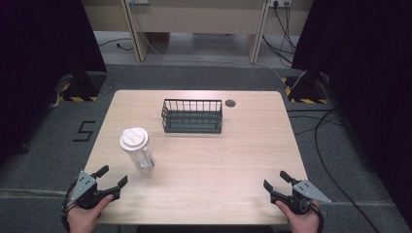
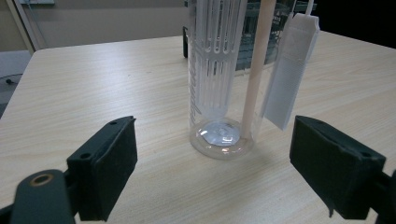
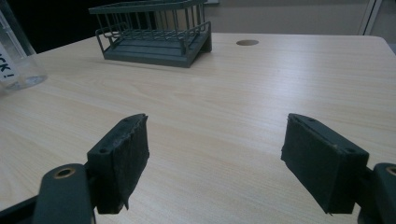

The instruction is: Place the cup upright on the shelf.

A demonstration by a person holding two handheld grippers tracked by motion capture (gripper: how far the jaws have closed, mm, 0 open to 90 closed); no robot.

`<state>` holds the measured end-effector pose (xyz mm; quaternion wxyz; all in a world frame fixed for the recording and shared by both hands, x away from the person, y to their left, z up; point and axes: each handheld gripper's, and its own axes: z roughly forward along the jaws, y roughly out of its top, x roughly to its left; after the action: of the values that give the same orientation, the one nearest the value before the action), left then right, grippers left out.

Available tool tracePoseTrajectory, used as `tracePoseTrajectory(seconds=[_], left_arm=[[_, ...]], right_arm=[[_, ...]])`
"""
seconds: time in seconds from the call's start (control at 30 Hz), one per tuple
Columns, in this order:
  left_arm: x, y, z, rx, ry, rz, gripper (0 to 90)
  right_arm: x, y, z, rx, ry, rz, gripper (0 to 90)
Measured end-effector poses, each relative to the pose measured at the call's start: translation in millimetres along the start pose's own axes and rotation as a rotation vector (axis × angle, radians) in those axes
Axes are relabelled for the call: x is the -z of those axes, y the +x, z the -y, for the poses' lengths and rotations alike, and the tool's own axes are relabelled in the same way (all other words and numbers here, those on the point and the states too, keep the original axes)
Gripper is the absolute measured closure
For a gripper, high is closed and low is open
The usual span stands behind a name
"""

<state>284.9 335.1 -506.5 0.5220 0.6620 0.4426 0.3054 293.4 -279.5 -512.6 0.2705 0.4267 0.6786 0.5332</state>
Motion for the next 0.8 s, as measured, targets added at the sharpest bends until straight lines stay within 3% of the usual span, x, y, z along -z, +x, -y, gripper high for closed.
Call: tracePoseTrajectory(seconds=[0.4,0.67,0.8], left_arm=[[-3.9,-0.7,-2.5,0.004,-0.017,0.015,14.4],[-10.7,-5.5,-8.1,-0.019,-0.036,0.056,14.4],[-16.8,-7.7,-9.8,-0.022,-0.024,0.079,14.3]], right_arm=[[0.6,0.5,0.4,-0.012,0.0,0.003,23.1],[0.3,0.2,0.2,-0.012,0.004,0.003,23.0],[-0.6,0.4,-0.2,-0.008,0.012,0.002,23.1]])
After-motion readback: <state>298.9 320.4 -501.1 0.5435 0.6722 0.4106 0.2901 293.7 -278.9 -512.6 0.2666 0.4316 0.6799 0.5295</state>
